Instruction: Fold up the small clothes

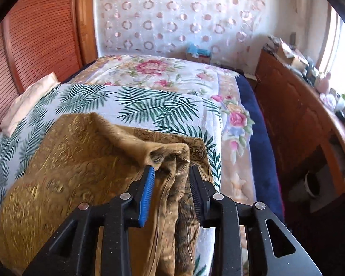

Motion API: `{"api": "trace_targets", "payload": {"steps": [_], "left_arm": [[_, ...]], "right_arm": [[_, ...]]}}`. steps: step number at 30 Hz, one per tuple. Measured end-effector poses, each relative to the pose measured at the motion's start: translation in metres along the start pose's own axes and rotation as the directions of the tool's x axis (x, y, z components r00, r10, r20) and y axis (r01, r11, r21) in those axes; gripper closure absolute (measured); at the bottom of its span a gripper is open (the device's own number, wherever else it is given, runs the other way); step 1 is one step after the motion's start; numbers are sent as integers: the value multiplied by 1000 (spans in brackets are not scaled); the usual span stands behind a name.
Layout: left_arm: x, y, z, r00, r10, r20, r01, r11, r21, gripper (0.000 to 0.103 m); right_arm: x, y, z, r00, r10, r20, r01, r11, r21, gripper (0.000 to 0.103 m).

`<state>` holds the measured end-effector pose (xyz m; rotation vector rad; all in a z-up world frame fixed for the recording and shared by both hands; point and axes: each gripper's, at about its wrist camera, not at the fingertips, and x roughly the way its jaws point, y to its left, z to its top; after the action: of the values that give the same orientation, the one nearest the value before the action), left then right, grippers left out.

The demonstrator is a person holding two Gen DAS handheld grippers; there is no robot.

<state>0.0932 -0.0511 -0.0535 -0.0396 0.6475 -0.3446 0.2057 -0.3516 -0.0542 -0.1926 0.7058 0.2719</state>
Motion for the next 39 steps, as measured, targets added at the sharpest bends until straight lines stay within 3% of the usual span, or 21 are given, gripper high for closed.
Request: {"api": "trace_targets", "payload": {"steps": [6, 13, 17, 18, 19, 20, 21, 23, 28, 31, 35, 39], "left_arm": [[18, 0, 16, 1000, 3, -27, -3, 1000, 2, 22], [38, -4, 36, 999, 1, -37, 0, 999, 41, 22], [53, -7, 41, 999, 5, -54, -2, 998, 55, 22], [56, -6, 42, 998, 6, -60, -3, 998, 55, 22], [60, -6, 42, 998, 8, -67, -4, 999, 53, 22], [63, -5, 42, 997, 9, -76, -6, 999, 48, 22], [66, -5, 43, 997, 9, -80, -5, 999, 46, 22], [69, -5, 43, 996, 6, -90, -2, 999, 41, 22], [69, -5, 41, 995, 4, -95, -1, 1000, 29, 22], [63, -6, 41, 996, 2, -85, 0, 1000, 25, 22], [47, -11, 39, 998, 10, -61, -8, 999, 32, 22], [31, -16, 36, 999, 7, -40, -6, 1000, 30, 22]], "right_arm": [[12, -5, -4, 1000, 7, 3, -6, 999, -36, 53], [47, -6, 19, 1000, -18, -9, 17, 995, -98, 52], [64, -5, 26, 998, 51, -24, -53, 991, -124, 52], [66, -7, 28, 996, 88, -26, -91, 990, -110, 55], [68, -11, 30, 994, 112, -20, -113, 989, -97, 67], [70, -15, 32, 991, 132, -15, -132, 987, -86, 87], [71, -20, 34, 991, 136, -13, -137, 988, -70, 96], [73, -34, 36, 994, 109, -20, -109, 994, -12, 96], [72, -66, 32, 998, 32, -53, -26, 994, 101, 96], [49, -69, 22, 999, 51, 8, -51, 992, 116, 96], [11, -54, -2, 997, 51, 56, -56, 995, 78, 74], [-28, -30, -39, 996, 52, 73, -55, 997, 46, 73]]}}
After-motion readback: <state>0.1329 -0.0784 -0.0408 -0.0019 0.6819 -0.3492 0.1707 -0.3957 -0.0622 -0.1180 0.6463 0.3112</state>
